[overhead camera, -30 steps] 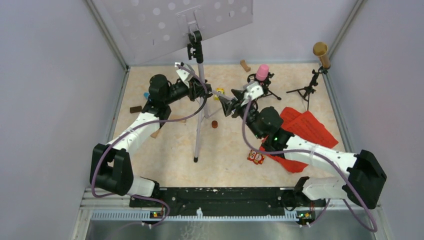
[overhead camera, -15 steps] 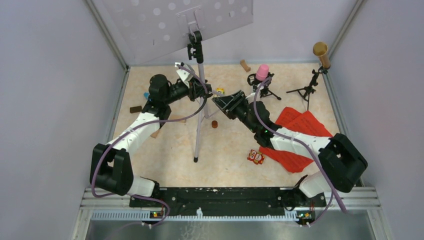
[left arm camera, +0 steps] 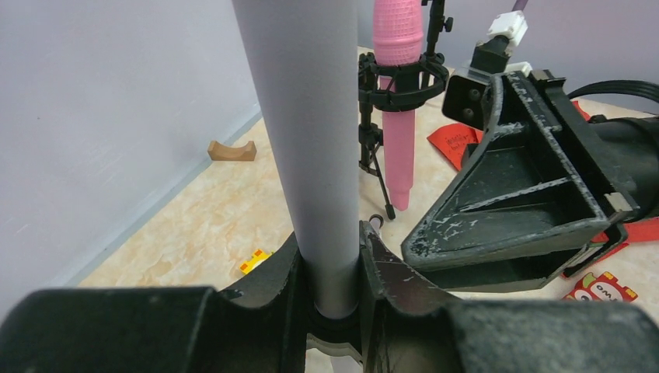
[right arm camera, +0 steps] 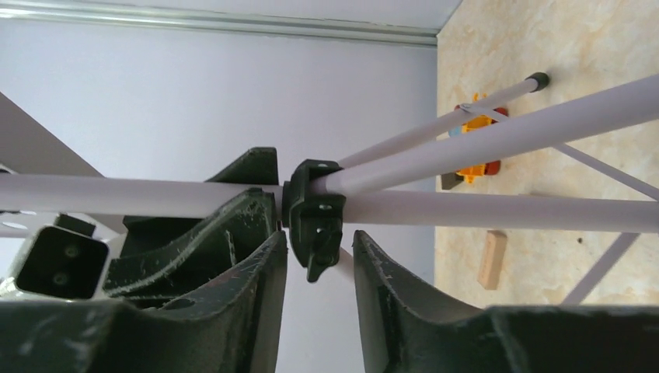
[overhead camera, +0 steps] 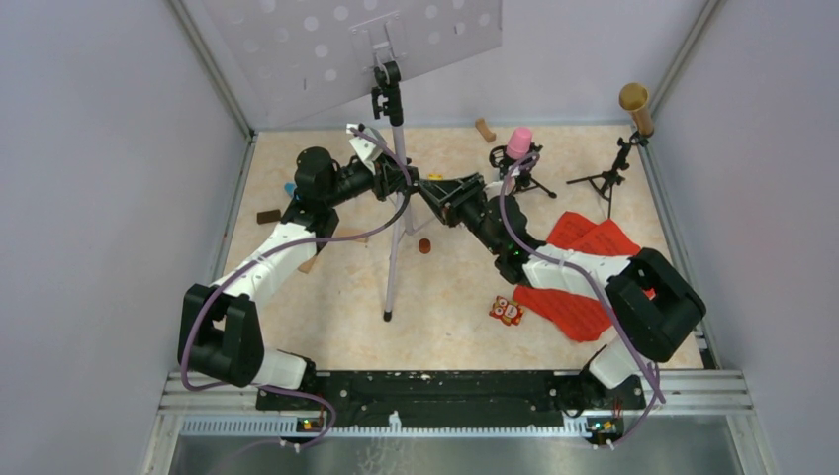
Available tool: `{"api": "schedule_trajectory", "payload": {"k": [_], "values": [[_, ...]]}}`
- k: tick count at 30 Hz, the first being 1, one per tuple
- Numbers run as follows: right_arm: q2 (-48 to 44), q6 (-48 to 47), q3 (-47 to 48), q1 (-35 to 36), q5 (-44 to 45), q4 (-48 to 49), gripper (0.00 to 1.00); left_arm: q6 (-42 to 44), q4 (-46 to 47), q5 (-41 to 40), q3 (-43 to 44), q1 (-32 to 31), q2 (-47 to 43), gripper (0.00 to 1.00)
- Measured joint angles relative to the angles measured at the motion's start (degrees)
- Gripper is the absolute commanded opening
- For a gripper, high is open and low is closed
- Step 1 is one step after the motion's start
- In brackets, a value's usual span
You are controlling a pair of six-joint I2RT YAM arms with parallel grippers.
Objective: Pack up the instrument practice props
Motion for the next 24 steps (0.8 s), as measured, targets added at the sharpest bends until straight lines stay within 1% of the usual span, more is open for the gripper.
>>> {"api": "schedule_trajectory", "payload": {"k": [4, 7, 8, 11, 14, 17, 19, 22, 23, 24], "values": [[2.36, 1.51, 0.96, -0.48, -1.25, 1.97, 0.20, 0.07, -0.04, 0.02, 0.00, -0.02, 0.00, 0.00], [3.91, 2.93, 1.11, -0.74, -2.73, 4.48, 0.07, 0.09, -0.09, 0.00, 0.00, -0.02, 0.00, 0.00], [4.13, 3.06, 1.22, -0.83, -3.21, 4.90, 0.00, 0.09, -0.11, 0.00, 0.00, -0.02, 0.00, 0.00], [5.05, 3.50, 1.22, -1.22, -4.74, 6.60, 0.00, 0.09, -0.11, -0.09, 0.00, 0.00, 0.00, 0.00], [5.31, 1.75, 1.22, -1.66, -6.08, 7.43, 0.00, 0.11, -0.13, -0.24, 0.02, 0.00, 0.00, 0.00], [5.11, -4.46, 2.05, -2.01, -7.69, 7.10, 0.00, 0.11, -0.13, -0.28, 0.02, 0.00, 0.00, 0.00], [4.66, -11.26, 4.17, -2.23, -9.35, 3.80, 0.00, 0.15, -0.26, -0.79, 0.09, 0.15, 0.00, 0.00], [3.39, -26.10, 10.01, -2.03, -11.26, -6.08, 0.00, 0.26, -0.57, -1.60, 0.20, 0.76, 0.02, 0.00], [2.58, -34.18, 12.52, -1.40, -11.15, -11.02, 0.00, 0.24, -0.61, -1.66, 0.22, 0.85, 0.04, 0.00], [1.97, -40.00, 13.99, -0.66, -10.58, -14.25, 0.00, 0.26, -0.66, -1.64, 0.24, 0.90, 0.04, 0.00]]}}
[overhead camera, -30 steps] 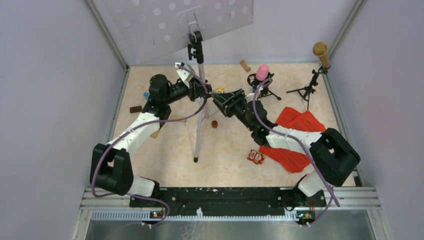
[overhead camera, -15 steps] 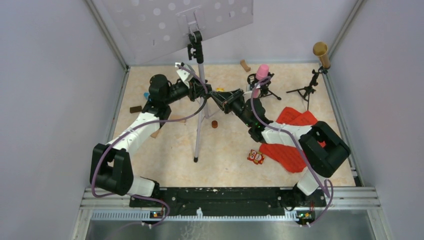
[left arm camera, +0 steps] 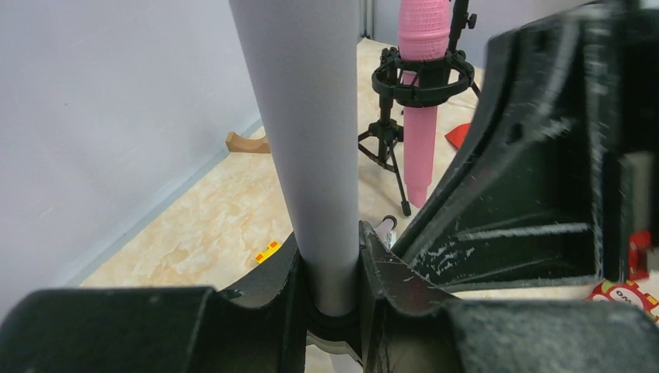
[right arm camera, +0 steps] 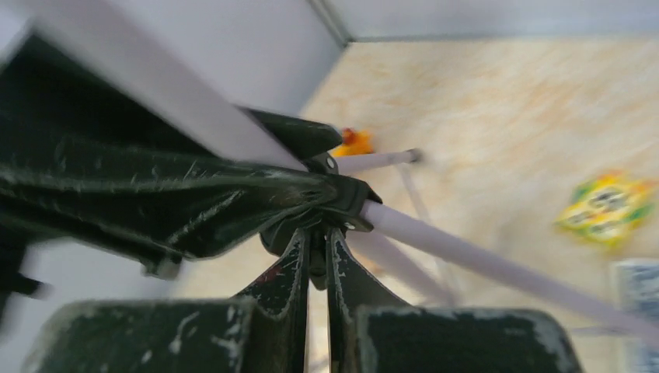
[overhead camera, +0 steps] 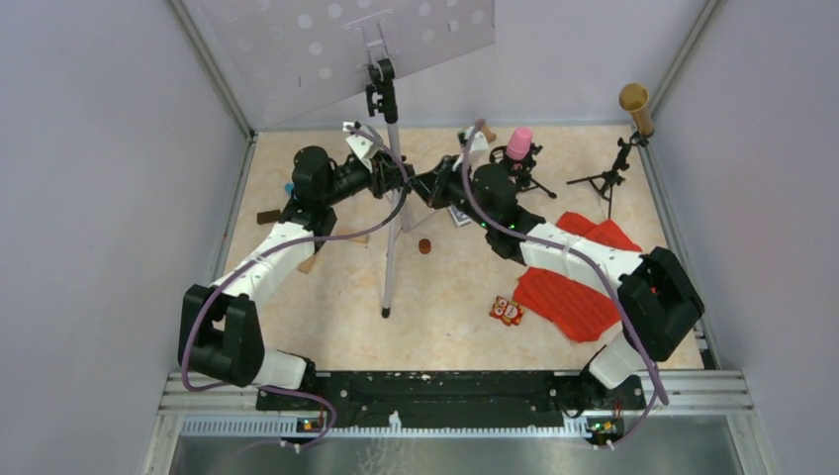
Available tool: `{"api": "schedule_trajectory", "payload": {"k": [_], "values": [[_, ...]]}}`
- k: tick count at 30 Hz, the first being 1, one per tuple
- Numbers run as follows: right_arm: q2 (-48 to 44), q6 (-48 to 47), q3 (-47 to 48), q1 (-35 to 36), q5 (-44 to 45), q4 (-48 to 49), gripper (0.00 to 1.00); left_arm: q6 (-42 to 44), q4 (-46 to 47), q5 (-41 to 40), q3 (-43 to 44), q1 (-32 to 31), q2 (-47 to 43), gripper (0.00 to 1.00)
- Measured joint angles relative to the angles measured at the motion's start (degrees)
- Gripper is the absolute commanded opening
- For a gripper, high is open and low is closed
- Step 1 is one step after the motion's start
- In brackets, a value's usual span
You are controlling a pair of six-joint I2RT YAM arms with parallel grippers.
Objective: Pack up the instrument practice props
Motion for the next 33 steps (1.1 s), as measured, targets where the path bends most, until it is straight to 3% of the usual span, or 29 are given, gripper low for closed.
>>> {"api": "schedule_trajectory", "payload": {"k": [3, 8, 11, 14, 17, 19, 22, 24, 27, 30, 32, 33], "values": [[-1.27, -24.90, 4.02, 4.52, 6.25, -8.02, 0.00, -0.02, -0.09, 0.15, 0.02, 0.00, 0.00, 0.00], [-1.42, -71.30, 4.55, 15.39, 22.23, -11.61, 0.00, -0.02, -0.50, 3.52, 0.04, -0.15, -0.11, 0.00], [-0.33, -93.15, 1.55, 20.13, 30.60, -7.85, 0.00, 0.00, -0.61, 5.49, 0.04, -0.87, -0.11, 0.00], [1.95, -108.04, -0.74, 22.53, 35.85, -1.40, 0.00, 0.13, -0.63, 6.16, 0.04, -1.03, -0.17, 0.00], [2.43, -113.37, -1.60, 23.04, 36.54, 0.79, 0.00, 0.13, -0.70, 6.47, 0.04, -1.03, -0.17, 0.00], [2.43, -114.55, -1.62, 23.23, 36.79, 0.79, 0.08, 0.17, -0.70, 6.62, 0.07, -1.07, -0.17, 0.00], [2.43, -116.17, -2.34, 23.39, 36.61, 1.77, 0.32, 0.22, -0.70, 6.62, 0.07, -1.09, -0.20, 0.21], [2.38, -116.61, -4.74, 25.14, 35.65, 2.03, 0.42, 0.22, -0.61, 6.05, 0.07, -1.11, -0.20, 0.33], [1.86, -115.08, -7.89, 29.94, 33.92, -0.79, 0.68, 1.09, -0.26, 4.79, 0.07, -1.14, -0.17, 0.42], [-1.68, -108.78, -7.91, 32.13, 33.46, -2.64, 0.72, 2.45, 0.04, 3.63, 0.07, -1.66, -0.04, 0.48], [-7.50, -101.72, -7.91, 32.22, 33.73, -3.19, 0.72, 2.75, 0.11, 3.30, 0.07, -1.75, -0.04, 0.63], [-10.86, -97.98, -7.96, 32.02, 33.94, -3.39, 0.71, 2.84, -0.04, 3.28, 0.04, -1.77, -0.02, 0.76]]}}
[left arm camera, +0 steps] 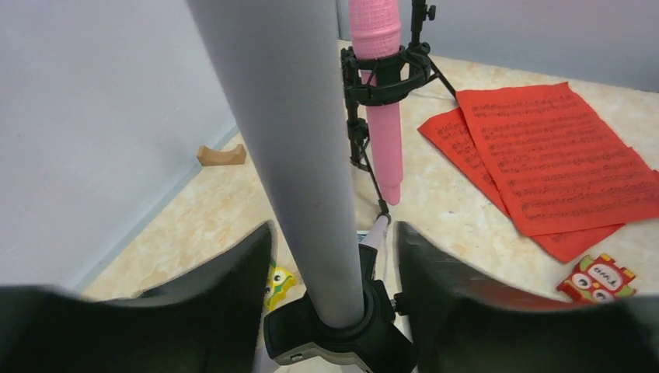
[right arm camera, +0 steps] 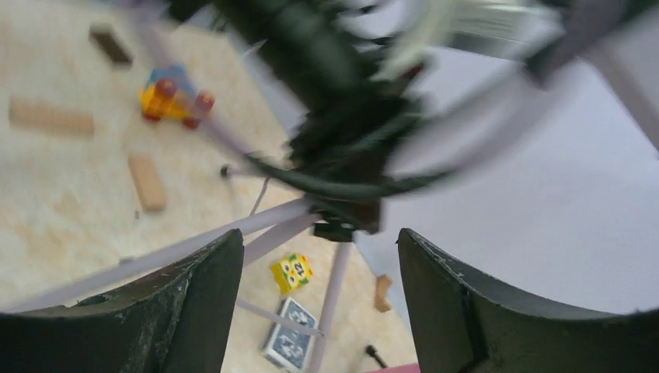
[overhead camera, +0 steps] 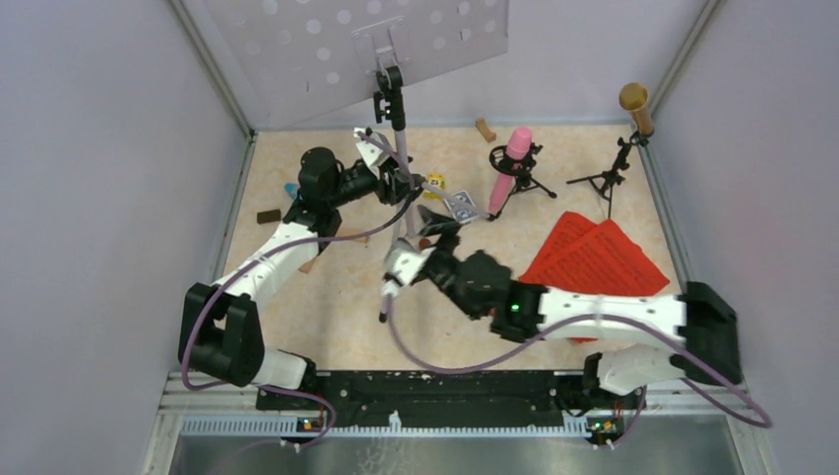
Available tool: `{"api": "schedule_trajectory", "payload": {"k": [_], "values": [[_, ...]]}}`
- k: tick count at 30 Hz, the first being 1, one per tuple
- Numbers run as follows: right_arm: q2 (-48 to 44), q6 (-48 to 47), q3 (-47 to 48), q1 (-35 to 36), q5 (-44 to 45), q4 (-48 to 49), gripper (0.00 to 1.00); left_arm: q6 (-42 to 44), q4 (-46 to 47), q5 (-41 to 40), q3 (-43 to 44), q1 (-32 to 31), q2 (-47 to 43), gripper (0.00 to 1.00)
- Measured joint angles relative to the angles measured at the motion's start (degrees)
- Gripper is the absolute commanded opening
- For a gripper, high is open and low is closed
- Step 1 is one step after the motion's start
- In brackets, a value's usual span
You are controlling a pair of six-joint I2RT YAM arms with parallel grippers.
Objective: Pack up the instrument practice props
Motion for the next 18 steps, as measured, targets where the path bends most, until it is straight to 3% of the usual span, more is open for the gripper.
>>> {"api": "schedule_trajectory", "payload": {"k": [1, 2, 9, 14, 18], "values": [[-4.83, 5.25, -0.31, -0.26, 0.22, 0.09, 0.70, 0.07, -0.09, -0.11, -0.04, -0.07, 0.04, 0.95], [-8.68, 9.18, -0.85, -0.37, 0.39, 0.24, 0.69, -0.22, -0.09, -0.26, -0.09, -0.13, 0.09, 0.98], [-28.37, 39.60, -8.07, -0.44, 3.02, -7.23, 0.67, -3.76, -1.07, -4.68, 0.17, -0.33, -0.57, 0.99], [-31.45, 53.09, -11.17, -2.14, 2.36, -17.57, 0.66, -6.75, -4.07, -7.26, 2.29, -0.33, -3.37, 0.99], [-30.82, 58.80, -10.29, -10.23, -6.71, -25.18, 0.63, -6.84, -8.31, -9.57, 3.41, -0.33, -9.11, 0.99]]}}
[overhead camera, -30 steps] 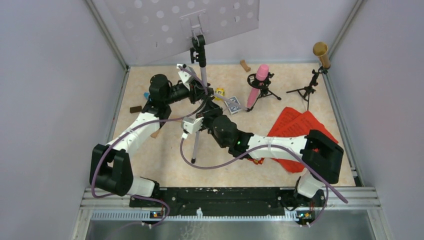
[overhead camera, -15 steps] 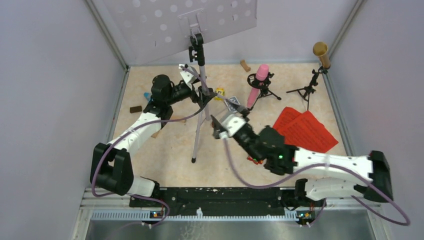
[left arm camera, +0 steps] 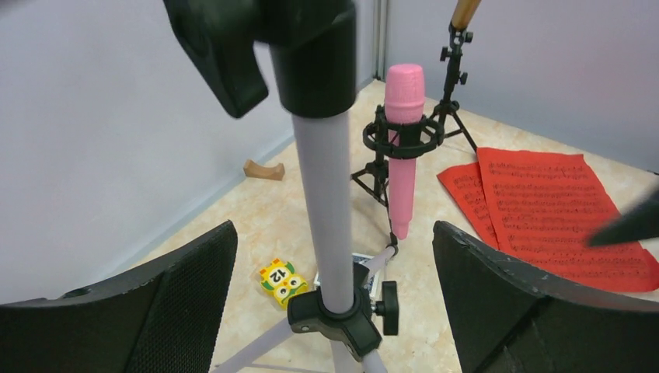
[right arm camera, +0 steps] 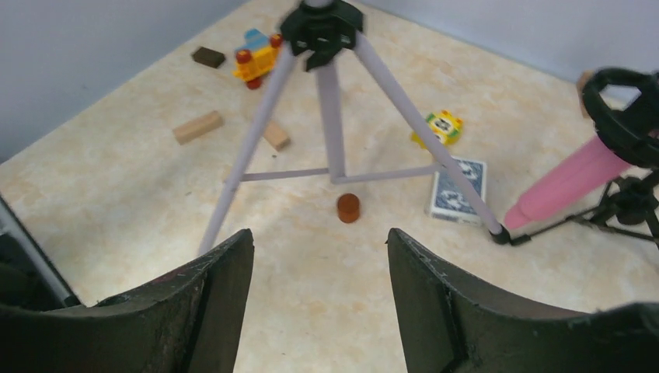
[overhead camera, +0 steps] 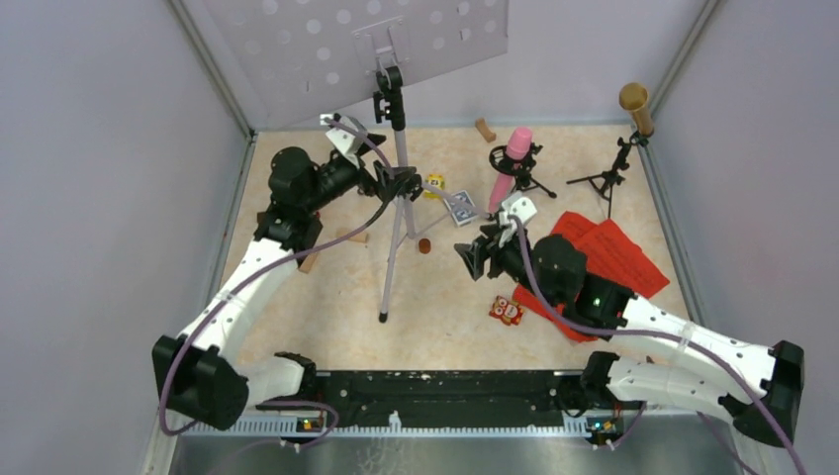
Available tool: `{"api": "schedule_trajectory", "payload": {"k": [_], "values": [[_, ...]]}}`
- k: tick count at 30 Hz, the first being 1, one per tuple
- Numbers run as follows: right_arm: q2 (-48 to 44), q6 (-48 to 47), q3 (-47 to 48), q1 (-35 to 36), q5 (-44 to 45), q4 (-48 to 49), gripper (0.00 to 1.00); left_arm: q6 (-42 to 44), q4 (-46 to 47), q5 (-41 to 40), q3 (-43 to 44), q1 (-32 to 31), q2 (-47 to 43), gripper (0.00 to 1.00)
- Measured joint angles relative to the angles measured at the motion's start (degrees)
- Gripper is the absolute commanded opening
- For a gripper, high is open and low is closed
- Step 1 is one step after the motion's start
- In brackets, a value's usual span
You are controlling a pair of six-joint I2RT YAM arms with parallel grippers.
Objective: Pack up the instrument practice props
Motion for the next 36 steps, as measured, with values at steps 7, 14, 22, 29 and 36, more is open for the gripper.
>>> {"api": "schedule_trajectory", "payload": {"k": [7, 14, 22, 29, 36], "values": [[8.41, 1.11, 3.85, -19.61, -22.43, -2.03, 0.64, -0.02, -6.05, -3.02, -7.02, 0.00, -16.57, 0.99], [22.14, -7.78, 9.27, -21.79, -32.09, 4.98, 0.64, -3.52, -8.39, -2.91, -21.90, -0.22, -24.50, 0.97], [32.61, -12.74, 14.19, -27.98, -40.17, 13.42, 0.62, -4.00, -9.35, -4.09, -24.30, -0.22, -17.03, 0.85], [39.87, -18.58, 18.05, -27.96, -43.74, 15.67, 0.56, -4.87, -5.11, -3.15, -24.33, -0.28, -12.90, 0.72], [43.25, -19.52, 18.05, -27.98, -43.17, 20.68, 0.27, -5.68, -1.81, 0.42, -24.44, -1.05, -8.33, 0.35]]}}
